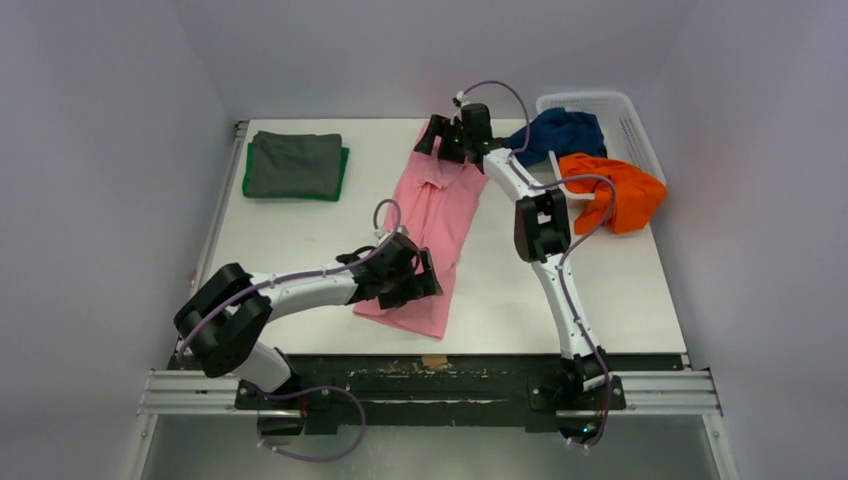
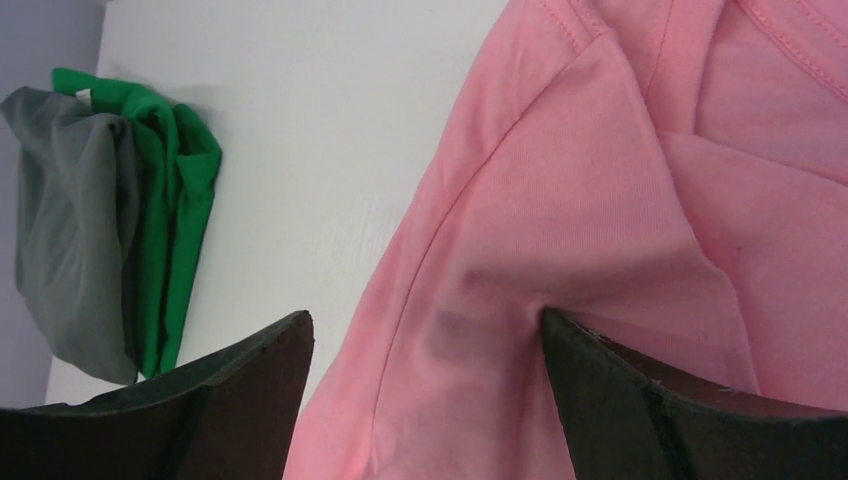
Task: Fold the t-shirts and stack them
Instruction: Rotate the tshirt 85 degrees, then grab the bottom of the folded rectangular tshirt with both arms
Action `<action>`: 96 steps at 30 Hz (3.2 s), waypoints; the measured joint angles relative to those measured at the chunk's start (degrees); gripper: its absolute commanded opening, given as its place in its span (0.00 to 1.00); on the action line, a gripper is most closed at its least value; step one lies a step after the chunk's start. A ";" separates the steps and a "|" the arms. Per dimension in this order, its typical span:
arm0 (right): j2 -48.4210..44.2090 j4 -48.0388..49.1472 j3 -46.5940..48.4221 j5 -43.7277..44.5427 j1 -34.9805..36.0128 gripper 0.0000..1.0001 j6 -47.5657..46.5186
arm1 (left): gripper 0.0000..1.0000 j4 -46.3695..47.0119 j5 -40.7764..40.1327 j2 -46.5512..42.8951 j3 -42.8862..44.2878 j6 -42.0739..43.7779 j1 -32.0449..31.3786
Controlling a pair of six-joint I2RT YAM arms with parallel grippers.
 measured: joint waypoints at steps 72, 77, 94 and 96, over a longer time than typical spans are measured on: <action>-87.19 1.03 -111.82 10.12 31.61 0.52 12.48 | 0.21 -7.63 6.69 -17.99 -16.04 10.27 3.58; -86.66 0.59 -111.84 9.77 31.74 0.17 12.37 | 0.00 -4.85 9.18 -13.64 -14.88 10.34 3.58; -107.71 -4.44 -120.43 3.37 31.89 0.00 14.88 | 0.00 -12.13 9.01 -34.97 -24.37 5.75 -9.90; -109.35 -4.48 -121.37 2.36 31.91 0.00 15.85 | 0.00 -12.07 9.35 -36.79 -24.35 5.86 -9.90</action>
